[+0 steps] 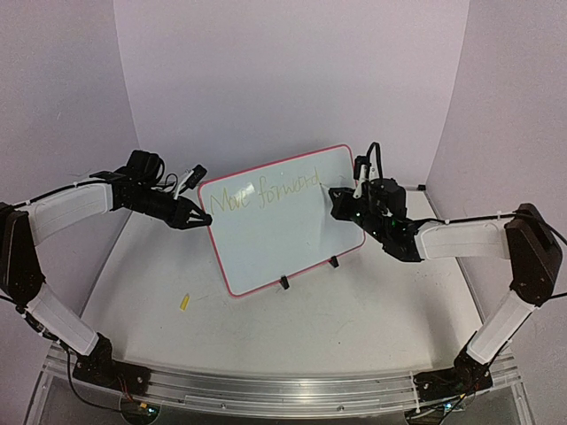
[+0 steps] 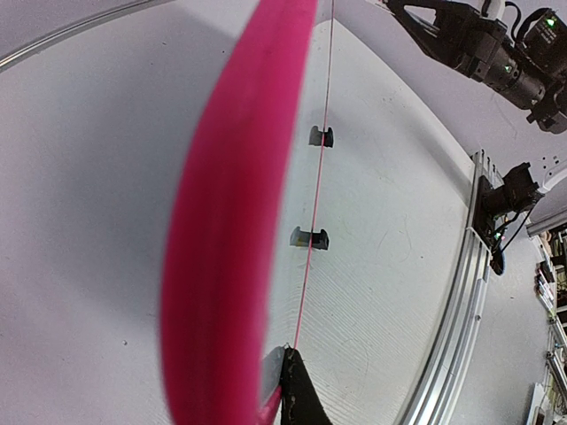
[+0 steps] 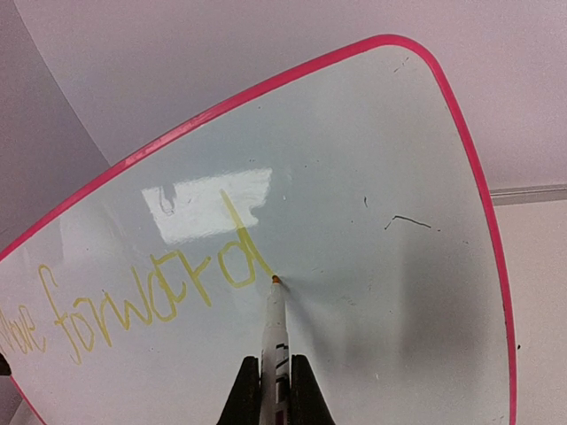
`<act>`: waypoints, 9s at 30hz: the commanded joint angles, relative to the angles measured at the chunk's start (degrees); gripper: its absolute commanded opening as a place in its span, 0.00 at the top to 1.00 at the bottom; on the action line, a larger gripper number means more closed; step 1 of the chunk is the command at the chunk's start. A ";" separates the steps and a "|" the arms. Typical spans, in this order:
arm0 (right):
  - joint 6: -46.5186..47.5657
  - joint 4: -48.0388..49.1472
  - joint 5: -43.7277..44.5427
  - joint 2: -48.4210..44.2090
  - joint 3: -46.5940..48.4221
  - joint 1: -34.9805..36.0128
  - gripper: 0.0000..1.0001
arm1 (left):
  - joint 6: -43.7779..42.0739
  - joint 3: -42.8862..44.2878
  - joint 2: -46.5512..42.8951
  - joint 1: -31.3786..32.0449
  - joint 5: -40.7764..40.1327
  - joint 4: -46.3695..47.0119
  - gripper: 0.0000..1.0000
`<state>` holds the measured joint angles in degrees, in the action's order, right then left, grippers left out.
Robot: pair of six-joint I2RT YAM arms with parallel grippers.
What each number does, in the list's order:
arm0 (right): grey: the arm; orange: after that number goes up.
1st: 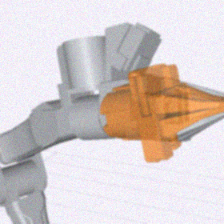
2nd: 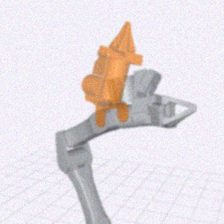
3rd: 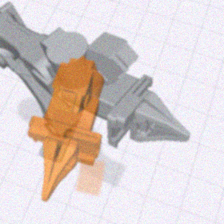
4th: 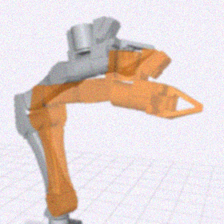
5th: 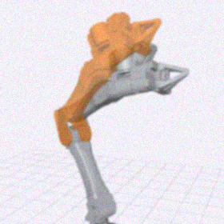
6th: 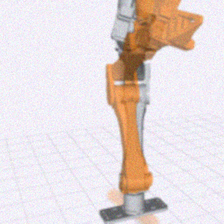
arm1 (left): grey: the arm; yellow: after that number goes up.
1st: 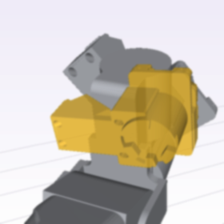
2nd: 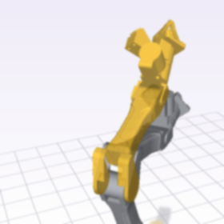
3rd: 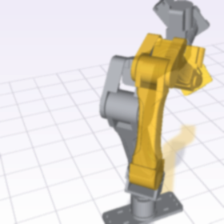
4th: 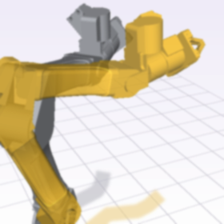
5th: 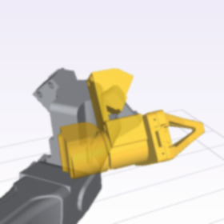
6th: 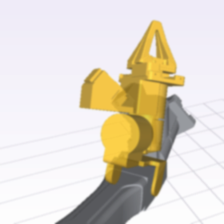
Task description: Write a sentence on the whiteboard
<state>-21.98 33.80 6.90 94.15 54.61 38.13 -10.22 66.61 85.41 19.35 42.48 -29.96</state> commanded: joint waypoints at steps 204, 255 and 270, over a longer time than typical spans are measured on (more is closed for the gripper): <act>7.28 -0.25 -14.64 11.51 9.52 19.36 1.00 | -4.30 -0.34 0.64 4.03 -6.37 -2.12 1.00; 6.00 -3.02 -14.37 7.62 8.27 19.37 1.00 | -4.32 -0.34 0.90 4.03 -6.44 -2.13 1.00; 6.68 -4.96 -12.51 12.80 13.07 19.39 1.00 | -4.34 -0.33 0.96 4.02 -6.28 -2.14 1.00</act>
<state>-16.12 29.02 -6.85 105.25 65.35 57.63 -12.05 66.61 84.29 21.82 40.27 -30.06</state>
